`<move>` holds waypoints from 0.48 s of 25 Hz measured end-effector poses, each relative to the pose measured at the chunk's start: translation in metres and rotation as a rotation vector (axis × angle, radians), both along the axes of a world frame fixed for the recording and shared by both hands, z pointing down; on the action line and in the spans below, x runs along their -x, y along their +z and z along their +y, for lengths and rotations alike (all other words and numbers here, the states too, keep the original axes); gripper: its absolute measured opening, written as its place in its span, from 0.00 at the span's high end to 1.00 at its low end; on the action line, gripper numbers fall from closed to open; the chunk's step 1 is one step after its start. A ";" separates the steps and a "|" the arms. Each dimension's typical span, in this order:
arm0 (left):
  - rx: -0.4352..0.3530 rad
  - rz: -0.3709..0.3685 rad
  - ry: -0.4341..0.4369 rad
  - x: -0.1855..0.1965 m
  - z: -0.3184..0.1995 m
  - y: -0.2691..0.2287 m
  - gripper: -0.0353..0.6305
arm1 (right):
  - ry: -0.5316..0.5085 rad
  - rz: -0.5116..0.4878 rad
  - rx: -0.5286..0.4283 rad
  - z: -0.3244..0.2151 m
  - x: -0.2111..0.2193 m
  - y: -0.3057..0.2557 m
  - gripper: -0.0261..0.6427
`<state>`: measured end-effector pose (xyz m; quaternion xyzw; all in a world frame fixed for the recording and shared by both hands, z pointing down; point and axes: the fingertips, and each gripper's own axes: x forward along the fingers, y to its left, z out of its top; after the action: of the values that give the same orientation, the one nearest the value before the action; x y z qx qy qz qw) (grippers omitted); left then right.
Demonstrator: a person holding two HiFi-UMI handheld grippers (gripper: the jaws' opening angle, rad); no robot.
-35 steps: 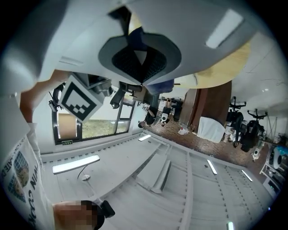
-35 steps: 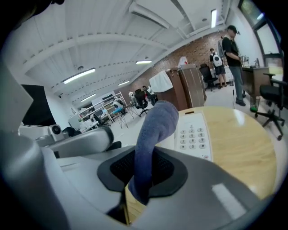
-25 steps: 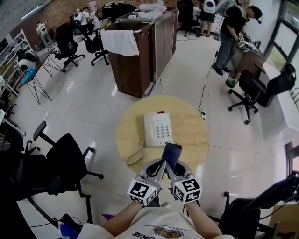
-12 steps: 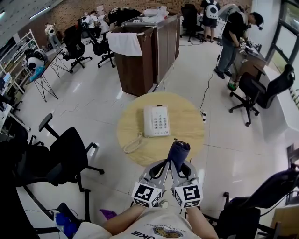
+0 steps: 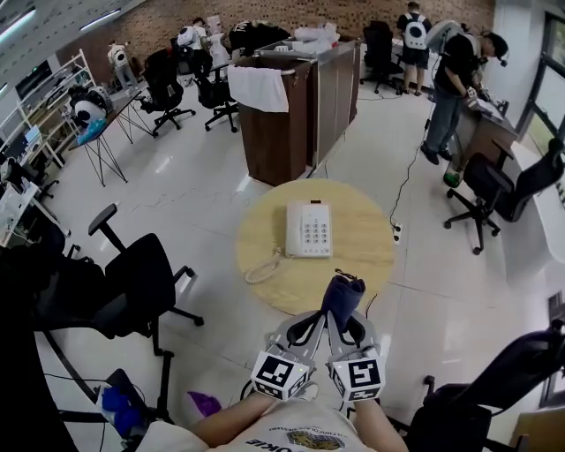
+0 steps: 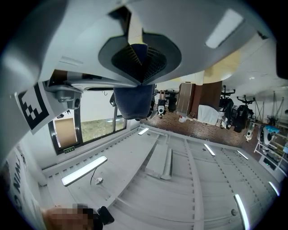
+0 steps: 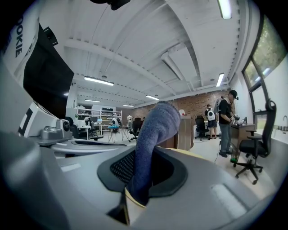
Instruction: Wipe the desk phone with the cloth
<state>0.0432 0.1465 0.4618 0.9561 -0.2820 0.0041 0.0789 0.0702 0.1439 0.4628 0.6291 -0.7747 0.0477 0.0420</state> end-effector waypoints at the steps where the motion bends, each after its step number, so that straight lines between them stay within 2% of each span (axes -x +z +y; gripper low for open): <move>1: -0.001 0.000 -0.001 0.003 0.001 0.000 0.96 | -0.003 0.002 -0.003 0.001 0.003 0.000 0.86; 12: -0.005 0.004 0.002 0.018 0.004 0.006 0.96 | -0.011 0.033 0.011 0.009 0.014 0.008 0.86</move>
<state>0.0248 0.1508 0.4675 0.9567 -0.2808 0.0015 0.0771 0.0566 0.1532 0.4709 0.6252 -0.7771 0.0413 0.0587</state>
